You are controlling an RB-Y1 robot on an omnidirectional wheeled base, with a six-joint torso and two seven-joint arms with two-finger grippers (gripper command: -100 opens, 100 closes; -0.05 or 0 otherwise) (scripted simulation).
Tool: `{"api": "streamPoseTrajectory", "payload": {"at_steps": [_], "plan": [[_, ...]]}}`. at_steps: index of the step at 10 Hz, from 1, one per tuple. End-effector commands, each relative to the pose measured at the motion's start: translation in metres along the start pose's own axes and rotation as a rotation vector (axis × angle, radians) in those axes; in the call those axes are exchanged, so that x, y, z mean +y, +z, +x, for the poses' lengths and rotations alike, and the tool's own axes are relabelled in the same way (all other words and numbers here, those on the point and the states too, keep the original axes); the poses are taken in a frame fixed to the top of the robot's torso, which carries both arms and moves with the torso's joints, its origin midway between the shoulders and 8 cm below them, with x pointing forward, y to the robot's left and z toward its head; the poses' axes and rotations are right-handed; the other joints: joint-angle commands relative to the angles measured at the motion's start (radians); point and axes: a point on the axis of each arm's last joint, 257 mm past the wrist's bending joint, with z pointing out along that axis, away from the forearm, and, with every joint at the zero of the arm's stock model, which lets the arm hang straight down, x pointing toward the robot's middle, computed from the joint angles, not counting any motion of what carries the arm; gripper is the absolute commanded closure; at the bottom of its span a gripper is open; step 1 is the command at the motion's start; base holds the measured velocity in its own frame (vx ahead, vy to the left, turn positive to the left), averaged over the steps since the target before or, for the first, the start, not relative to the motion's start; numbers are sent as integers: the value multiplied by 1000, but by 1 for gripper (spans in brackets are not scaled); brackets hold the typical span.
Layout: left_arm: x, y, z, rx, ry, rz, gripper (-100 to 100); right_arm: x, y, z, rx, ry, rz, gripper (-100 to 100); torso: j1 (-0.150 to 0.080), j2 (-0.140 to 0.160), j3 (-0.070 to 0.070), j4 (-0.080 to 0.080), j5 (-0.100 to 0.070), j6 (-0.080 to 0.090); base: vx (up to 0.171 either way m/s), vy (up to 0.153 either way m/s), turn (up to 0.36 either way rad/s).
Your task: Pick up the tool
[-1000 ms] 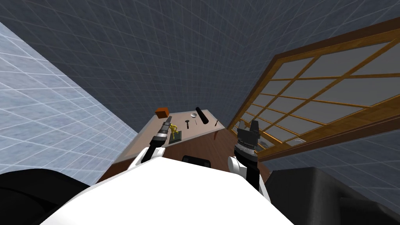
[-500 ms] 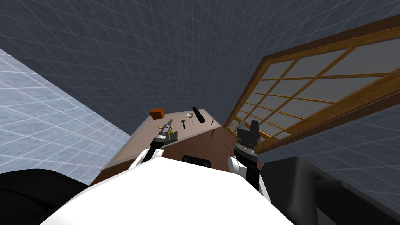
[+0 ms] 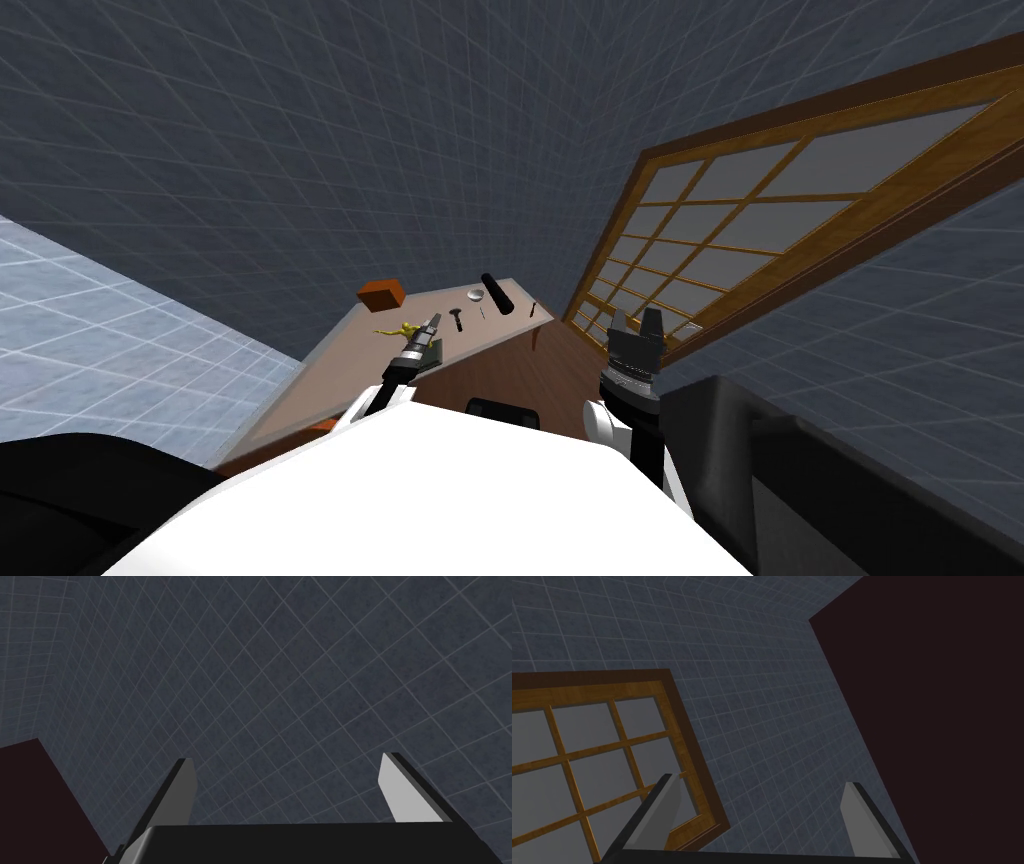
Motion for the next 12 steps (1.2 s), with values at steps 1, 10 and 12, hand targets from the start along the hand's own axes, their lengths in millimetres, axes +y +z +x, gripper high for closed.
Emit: {"api": "streamPoseTrajectory", "payload": {"at_steps": [1, 10, 12], "plan": [[22, -5, 1, 12, 69, -36, -100, 0, 0, 0, 0, 0, 0, 0, 0, 0, 0, 0, 0, 0, 8, -77, -168], [103, -33, 17, 76, 217, -184, -100, 0, 0, 0, 0, 0, 0, 0, 4, 0, 0, 0, 1, 0, 11, -27, -92], [125, -43, 19, 93, 264, -226, -100, 0, 0, 0, 0, 0, 0, 0, 5, 0, 0, 0, 1, 1, 18, -13, -140]]}}
